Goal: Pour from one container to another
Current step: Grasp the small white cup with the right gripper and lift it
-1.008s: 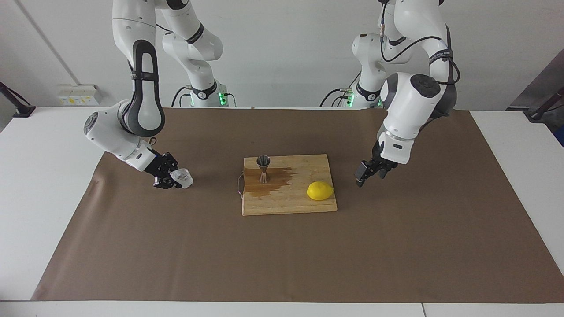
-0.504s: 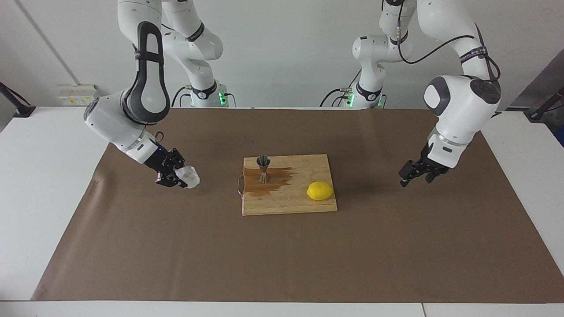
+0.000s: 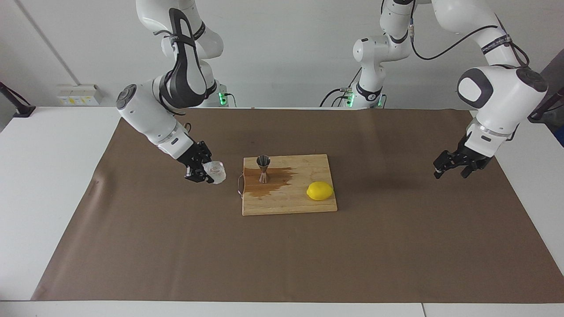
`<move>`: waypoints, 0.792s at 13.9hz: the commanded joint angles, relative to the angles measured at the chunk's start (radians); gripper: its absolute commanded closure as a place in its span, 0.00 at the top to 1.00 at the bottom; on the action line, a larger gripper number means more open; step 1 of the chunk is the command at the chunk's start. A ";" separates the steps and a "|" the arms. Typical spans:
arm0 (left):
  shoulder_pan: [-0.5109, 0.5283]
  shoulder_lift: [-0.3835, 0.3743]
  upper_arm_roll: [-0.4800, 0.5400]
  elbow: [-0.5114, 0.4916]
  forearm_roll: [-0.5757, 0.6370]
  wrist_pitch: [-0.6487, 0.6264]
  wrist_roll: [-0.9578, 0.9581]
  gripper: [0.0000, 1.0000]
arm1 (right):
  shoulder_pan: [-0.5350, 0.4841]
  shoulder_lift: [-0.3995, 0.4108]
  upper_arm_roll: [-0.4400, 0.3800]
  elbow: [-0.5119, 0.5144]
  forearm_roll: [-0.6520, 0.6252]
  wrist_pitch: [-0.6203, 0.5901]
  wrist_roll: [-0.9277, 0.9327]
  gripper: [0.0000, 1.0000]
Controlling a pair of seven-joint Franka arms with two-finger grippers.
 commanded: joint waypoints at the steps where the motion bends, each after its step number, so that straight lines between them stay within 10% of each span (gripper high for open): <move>1: -0.009 -0.067 -0.007 0.073 0.030 -0.152 0.011 1.00 | 0.078 0.008 -0.001 0.059 -0.130 -0.002 0.193 0.00; 11: -0.128 -0.098 -0.050 0.285 0.128 -0.508 -0.095 1.00 | 0.286 -0.007 0.002 0.070 -0.613 -0.033 0.461 0.00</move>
